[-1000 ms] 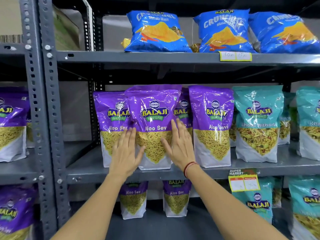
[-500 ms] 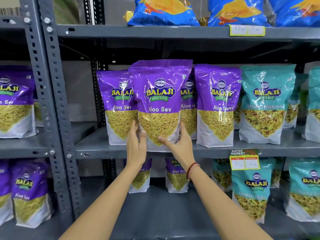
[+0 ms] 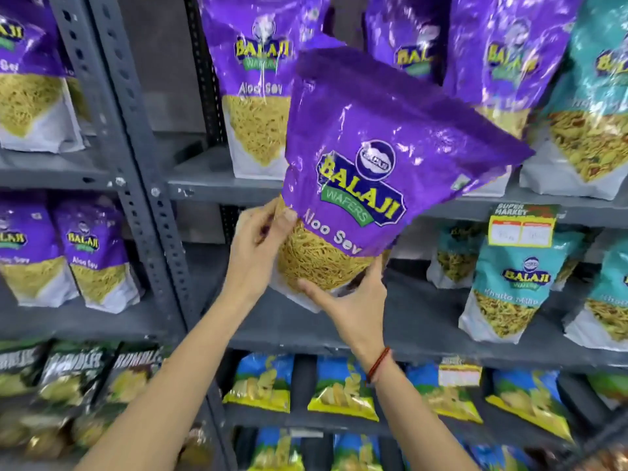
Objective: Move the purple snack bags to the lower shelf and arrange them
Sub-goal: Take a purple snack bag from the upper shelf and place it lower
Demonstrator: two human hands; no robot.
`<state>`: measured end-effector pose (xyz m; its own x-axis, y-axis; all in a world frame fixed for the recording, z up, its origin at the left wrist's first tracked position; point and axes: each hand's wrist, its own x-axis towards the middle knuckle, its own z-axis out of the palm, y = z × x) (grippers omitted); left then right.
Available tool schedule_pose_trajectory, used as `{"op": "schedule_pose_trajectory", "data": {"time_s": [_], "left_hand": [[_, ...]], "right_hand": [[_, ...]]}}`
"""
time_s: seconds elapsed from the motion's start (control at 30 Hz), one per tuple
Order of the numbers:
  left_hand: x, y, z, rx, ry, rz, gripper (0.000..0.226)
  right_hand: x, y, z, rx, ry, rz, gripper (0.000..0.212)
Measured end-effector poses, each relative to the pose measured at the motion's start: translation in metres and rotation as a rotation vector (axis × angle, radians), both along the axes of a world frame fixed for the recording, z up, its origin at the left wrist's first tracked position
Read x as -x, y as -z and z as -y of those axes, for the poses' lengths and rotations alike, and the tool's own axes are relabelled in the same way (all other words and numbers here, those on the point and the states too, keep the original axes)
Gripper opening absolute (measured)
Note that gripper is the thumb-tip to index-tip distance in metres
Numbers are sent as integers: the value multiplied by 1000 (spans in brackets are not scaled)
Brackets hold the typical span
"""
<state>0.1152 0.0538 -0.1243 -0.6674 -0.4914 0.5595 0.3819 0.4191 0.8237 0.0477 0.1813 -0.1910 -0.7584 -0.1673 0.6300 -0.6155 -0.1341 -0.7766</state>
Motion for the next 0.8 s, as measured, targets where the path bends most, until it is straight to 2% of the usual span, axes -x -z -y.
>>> {"op": "schedule_pose_trajectory", "data": {"time_s": [0.1, 0.23, 0.3, 0.43, 0.6, 0.8], "left_hand": [[-6, 38, 11, -88, 35, 109, 35], [-7, 80, 35, -149, 64, 232, 27], [-1, 97, 48, -233, 93, 235, 16], [28, 116, 76, -378, 110, 251, 18], [67, 144, 107, -383, 128, 420, 33], [87, 180, 115, -440, 68, 497, 21]], "right_hand": [[-3, 39, 4, -81, 2, 50, 82], [7, 82, 11, -262, -12, 58, 80], [19, 98, 19, -385, -41, 76, 85], [49, 111, 45, -593, -39, 144, 88], [96, 127, 71, -744, -48, 246, 89], [124, 152, 79, -763, -94, 434, 86]]}}
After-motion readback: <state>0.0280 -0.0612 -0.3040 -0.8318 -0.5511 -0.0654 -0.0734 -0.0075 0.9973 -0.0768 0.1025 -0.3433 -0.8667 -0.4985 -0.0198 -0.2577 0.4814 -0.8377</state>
